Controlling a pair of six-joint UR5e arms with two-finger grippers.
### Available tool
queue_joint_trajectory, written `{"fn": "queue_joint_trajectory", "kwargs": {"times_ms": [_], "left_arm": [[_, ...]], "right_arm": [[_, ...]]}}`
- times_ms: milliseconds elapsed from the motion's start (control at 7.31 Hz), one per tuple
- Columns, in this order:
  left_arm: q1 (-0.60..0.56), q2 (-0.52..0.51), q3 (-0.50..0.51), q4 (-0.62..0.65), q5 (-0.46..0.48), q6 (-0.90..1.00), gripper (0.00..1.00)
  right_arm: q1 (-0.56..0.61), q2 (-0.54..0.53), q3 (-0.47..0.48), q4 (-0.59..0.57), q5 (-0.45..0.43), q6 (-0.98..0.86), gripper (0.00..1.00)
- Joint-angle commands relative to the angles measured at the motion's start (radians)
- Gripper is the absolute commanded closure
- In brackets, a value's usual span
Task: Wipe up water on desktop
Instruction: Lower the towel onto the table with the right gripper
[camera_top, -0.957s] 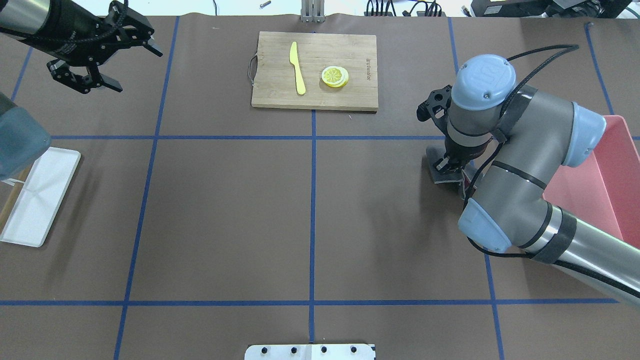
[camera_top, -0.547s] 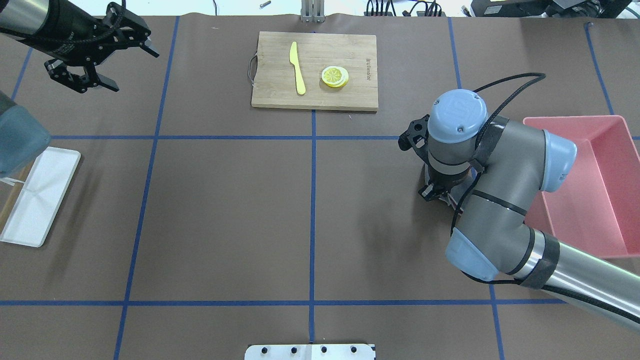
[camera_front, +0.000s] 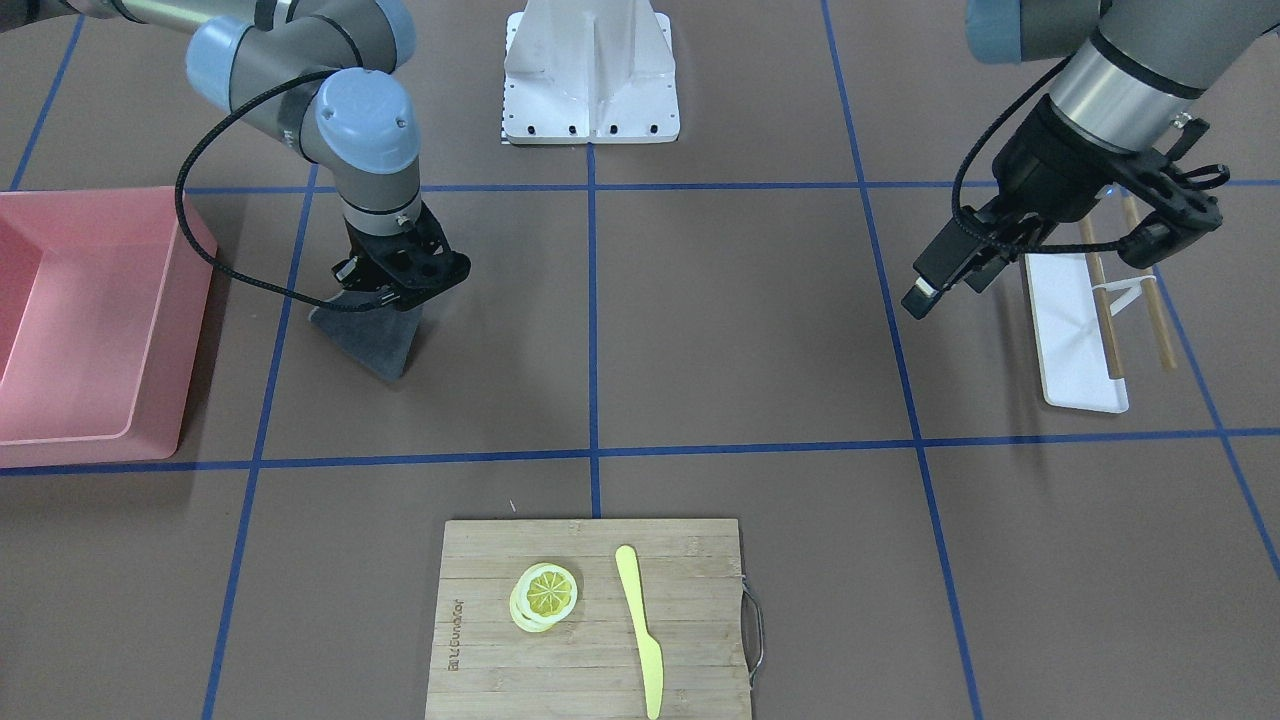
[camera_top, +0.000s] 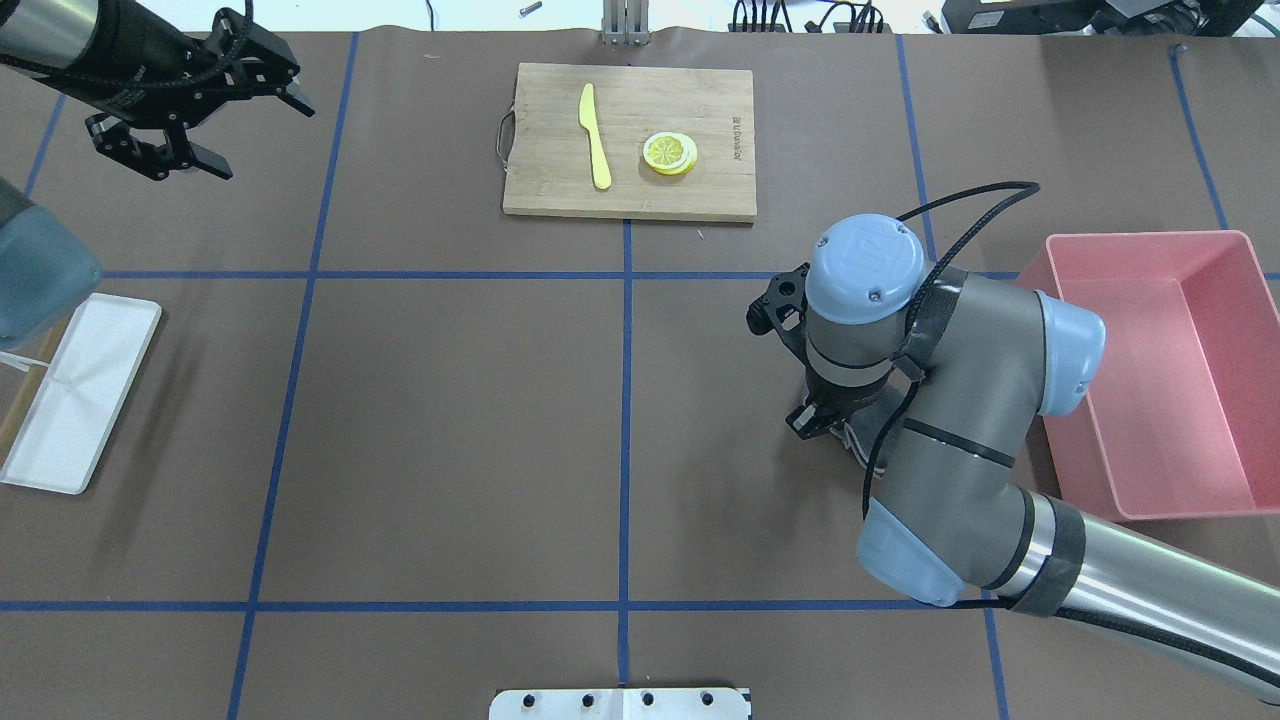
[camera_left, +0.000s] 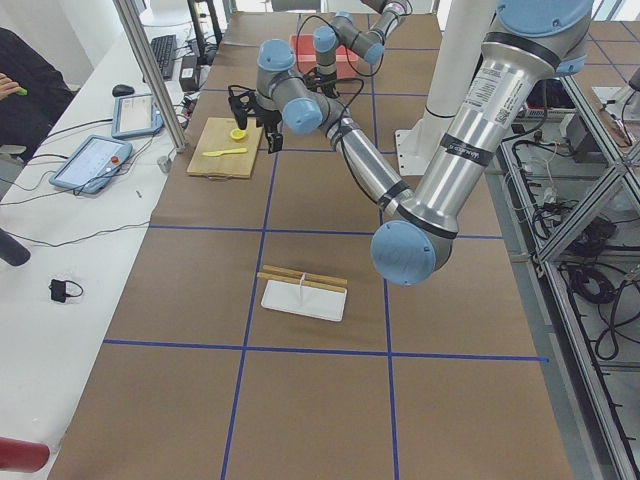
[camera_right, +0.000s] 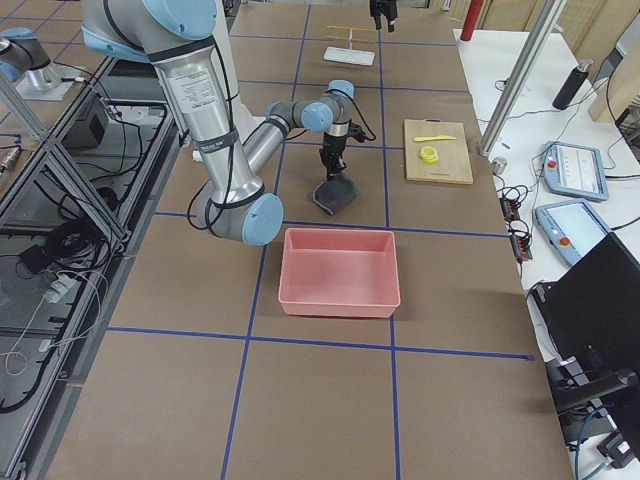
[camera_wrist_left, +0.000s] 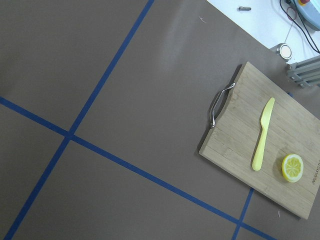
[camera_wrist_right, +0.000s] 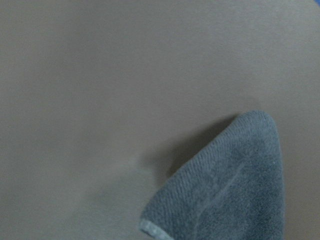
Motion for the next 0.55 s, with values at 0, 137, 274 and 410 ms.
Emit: {"fn": "queue_joint_trajectory", "kwargs": {"times_ms": [0, 137, 274, 410], "left_arm": [[-0.021, -0.001, 0.002, 0.001, 0.001, 0.001, 0.02], [-0.033, -0.001, 0.004, 0.002, 0.002, 0.003, 0.02], [-0.038, 0.001, 0.005, 0.004, 0.002, 0.024, 0.02], [-0.038, 0.001, 0.007, 0.005, 0.002, 0.032, 0.02]], "right_arm": [[-0.055, 0.013, 0.000, 0.104, 0.031, 0.092, 1.00], [-0.058, 0.013, 0.011, 0.159, 0.079, 0.137, 1.00], [-0.056, 0.006, 0.033, 0.201, 0.125, 0.182, 1.00], [-0.055, 0.007, 0.044, 0.250, 0.142, 0.226, 1.00]]}}
